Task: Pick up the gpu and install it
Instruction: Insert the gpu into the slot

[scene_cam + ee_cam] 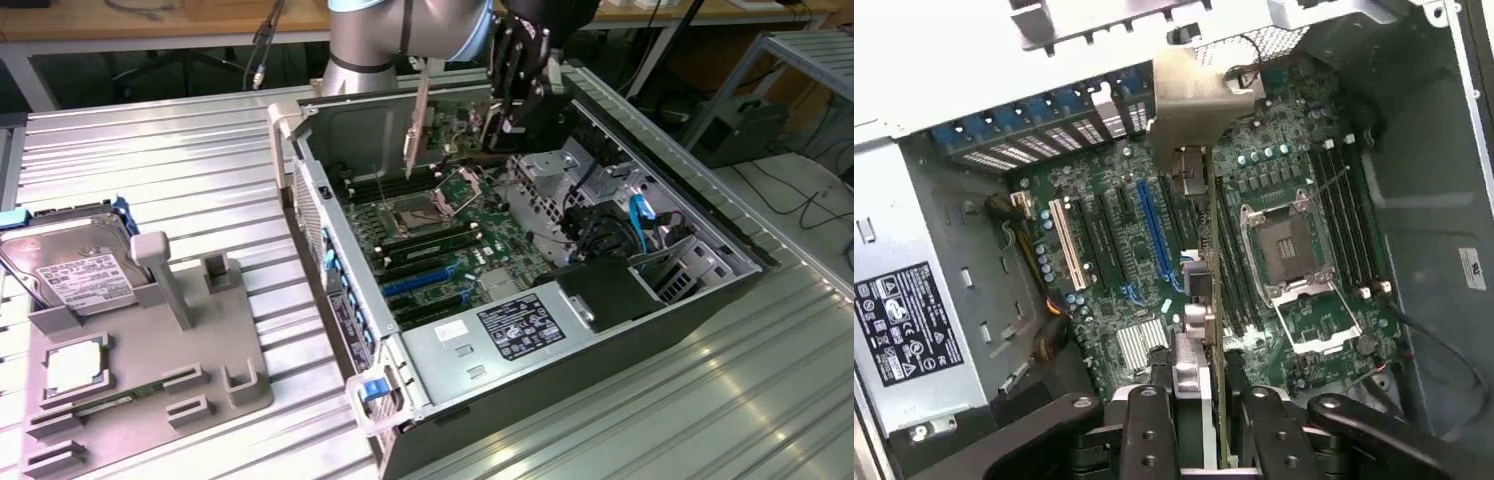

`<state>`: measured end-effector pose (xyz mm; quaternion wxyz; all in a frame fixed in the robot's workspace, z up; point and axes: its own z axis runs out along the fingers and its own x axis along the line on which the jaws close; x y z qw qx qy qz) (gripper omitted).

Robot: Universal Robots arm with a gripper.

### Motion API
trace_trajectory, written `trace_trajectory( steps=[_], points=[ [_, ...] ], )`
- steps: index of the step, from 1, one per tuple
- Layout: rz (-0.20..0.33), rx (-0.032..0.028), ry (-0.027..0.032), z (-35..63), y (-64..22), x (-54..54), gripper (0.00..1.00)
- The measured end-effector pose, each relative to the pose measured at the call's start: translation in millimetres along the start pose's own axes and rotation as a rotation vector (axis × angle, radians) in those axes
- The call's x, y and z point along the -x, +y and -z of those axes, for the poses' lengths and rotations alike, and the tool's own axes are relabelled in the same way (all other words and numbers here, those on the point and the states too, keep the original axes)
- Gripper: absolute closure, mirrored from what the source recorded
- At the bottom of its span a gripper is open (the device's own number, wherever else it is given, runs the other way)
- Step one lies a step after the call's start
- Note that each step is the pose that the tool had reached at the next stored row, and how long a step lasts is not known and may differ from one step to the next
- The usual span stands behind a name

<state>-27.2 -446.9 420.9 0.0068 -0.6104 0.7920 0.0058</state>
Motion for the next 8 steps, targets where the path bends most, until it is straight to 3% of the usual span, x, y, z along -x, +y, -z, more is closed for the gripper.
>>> trace_trajectory(
  steps=[3,8],
  points=[
    [0.159,0.0024,0.0001,-2.1,0.2,0.4,0.7],
    [0.122,0.0033,0.0004,-10.2,0.3,0.2,0.7]
  ],
)
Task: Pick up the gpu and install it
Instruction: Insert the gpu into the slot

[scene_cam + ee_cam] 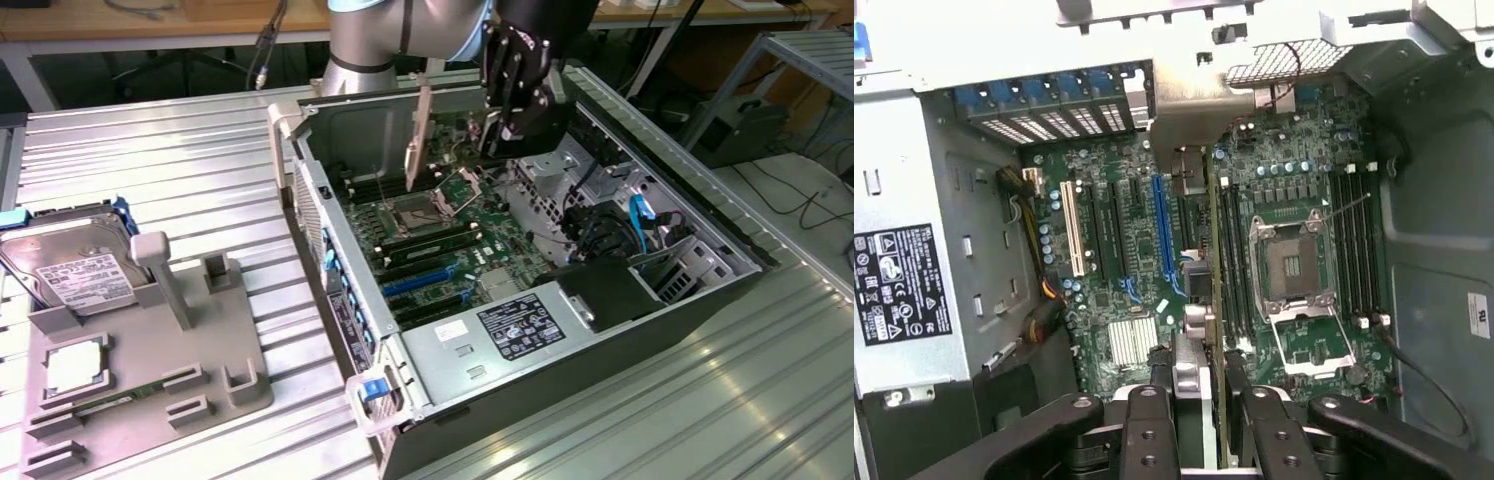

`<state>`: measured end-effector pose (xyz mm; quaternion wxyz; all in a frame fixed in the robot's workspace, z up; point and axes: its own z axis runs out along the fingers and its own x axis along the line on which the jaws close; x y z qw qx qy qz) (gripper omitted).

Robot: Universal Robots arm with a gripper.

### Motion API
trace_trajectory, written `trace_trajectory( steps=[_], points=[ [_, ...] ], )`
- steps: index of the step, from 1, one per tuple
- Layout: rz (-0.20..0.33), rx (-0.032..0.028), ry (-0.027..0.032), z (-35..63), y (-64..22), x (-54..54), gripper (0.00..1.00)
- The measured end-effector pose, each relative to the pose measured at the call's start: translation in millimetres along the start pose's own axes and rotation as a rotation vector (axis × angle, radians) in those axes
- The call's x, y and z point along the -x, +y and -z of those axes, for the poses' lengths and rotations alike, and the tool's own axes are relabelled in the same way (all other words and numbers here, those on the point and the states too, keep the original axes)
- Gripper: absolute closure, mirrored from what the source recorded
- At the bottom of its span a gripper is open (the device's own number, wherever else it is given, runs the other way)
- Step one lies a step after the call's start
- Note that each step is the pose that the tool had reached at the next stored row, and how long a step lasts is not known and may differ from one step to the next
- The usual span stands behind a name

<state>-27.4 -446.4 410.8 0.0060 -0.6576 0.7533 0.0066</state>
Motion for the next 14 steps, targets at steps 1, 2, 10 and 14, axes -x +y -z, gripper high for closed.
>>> trace_trajectory(
  steps=[1,2,10,14],
  points=[
    [0.0,0.0007,0.0001,-1.7,0.0,0.0,0.7],
    [0.004,0.0012,0.0002,-3.4,0.1,-0.1,0.7],
    [0.048,0.0046,0.0006,-10.0,0.5,-0.1,0.7],
    [0.092,0.0074,-0.0016,-15.6,0.4,-0.1,0.7]
  ],
)
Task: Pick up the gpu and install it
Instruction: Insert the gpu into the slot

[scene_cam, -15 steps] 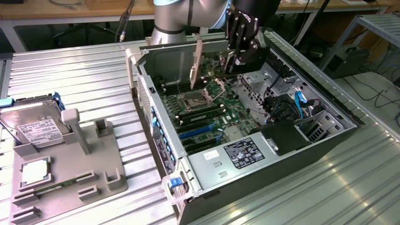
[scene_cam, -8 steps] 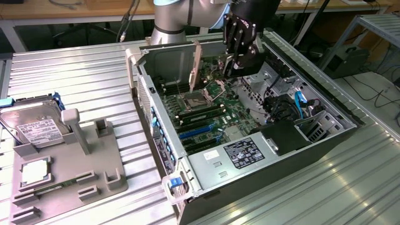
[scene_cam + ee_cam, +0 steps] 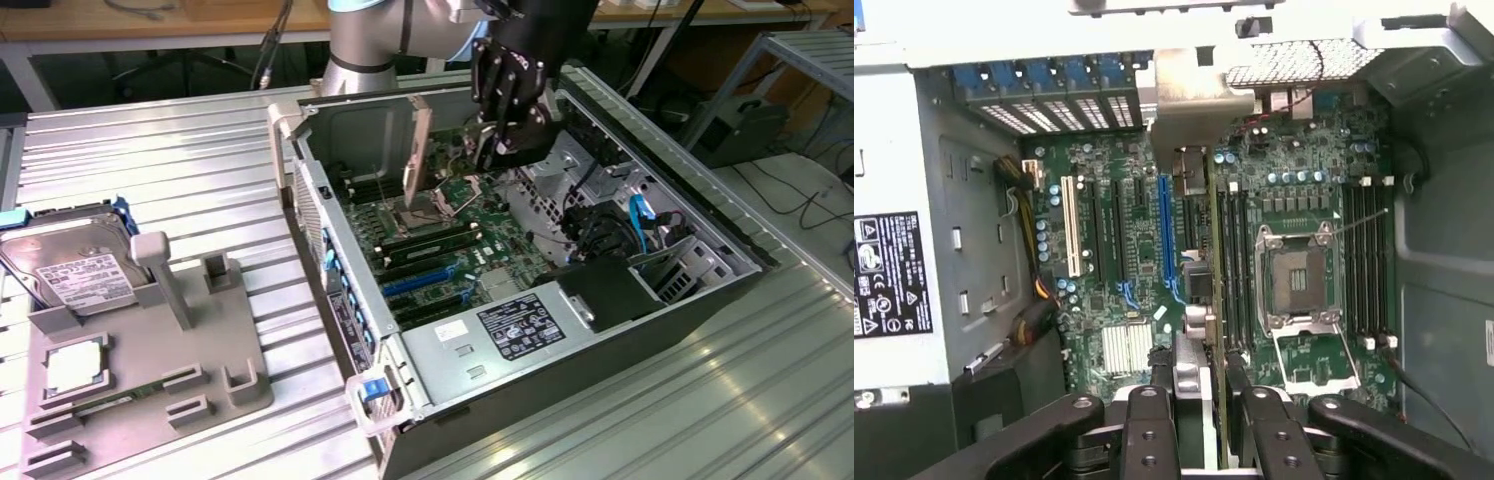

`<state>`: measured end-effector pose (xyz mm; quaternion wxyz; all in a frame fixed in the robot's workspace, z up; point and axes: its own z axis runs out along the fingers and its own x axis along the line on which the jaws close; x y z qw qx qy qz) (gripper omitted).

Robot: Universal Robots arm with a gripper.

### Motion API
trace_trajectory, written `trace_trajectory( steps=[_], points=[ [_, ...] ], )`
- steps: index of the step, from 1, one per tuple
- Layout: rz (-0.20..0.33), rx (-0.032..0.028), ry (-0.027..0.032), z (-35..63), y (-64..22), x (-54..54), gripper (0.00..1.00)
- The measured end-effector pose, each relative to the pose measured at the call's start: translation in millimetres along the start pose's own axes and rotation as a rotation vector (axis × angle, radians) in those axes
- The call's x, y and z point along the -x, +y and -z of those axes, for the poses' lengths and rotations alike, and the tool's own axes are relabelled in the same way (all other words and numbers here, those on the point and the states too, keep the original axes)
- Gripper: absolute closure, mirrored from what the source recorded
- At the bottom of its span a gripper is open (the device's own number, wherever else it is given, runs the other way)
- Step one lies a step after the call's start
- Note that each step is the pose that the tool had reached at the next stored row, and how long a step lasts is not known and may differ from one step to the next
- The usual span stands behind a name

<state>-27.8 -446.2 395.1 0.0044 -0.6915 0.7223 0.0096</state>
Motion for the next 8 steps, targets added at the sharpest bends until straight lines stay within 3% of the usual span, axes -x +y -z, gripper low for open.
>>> trace_trajectory(
  steps=[3,8],
  points=[
    [0.013,0.0006,0.0001,-0.8,0.1,0.0,0.7],
    [0.013,0.0003,-0.0007,-4.0,8.2,-0.2,0.7]
  ],
)
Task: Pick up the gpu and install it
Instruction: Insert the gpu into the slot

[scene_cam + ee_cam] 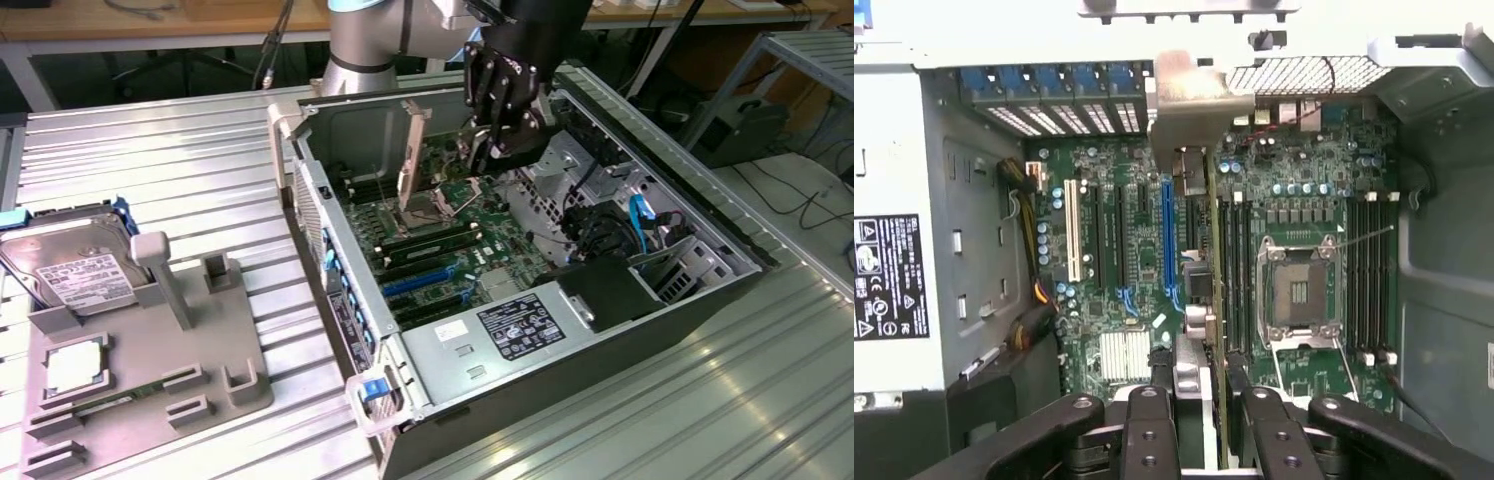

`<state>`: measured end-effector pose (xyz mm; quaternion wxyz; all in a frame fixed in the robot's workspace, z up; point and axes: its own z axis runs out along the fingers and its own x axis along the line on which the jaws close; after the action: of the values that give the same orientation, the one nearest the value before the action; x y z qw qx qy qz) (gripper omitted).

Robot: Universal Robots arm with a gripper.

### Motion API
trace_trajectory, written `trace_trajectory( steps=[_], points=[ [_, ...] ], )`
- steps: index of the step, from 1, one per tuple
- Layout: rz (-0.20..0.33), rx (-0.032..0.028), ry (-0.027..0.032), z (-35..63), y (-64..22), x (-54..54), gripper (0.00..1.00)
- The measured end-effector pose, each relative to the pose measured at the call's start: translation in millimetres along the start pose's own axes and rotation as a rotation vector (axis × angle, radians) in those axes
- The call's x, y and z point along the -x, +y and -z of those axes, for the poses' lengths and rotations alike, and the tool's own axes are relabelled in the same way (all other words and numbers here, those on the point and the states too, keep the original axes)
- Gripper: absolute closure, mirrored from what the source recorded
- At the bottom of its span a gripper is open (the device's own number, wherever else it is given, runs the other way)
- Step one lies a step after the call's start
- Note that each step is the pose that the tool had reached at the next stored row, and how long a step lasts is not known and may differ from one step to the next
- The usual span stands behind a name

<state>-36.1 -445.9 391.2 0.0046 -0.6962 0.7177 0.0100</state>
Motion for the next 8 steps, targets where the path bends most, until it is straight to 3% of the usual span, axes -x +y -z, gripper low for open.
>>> trace_trajectory(
  steps=[8],
  points=[
    [-0.039,0.0006,-0.0002,-8.5,1.0,0.1,0.7]
  ],
)
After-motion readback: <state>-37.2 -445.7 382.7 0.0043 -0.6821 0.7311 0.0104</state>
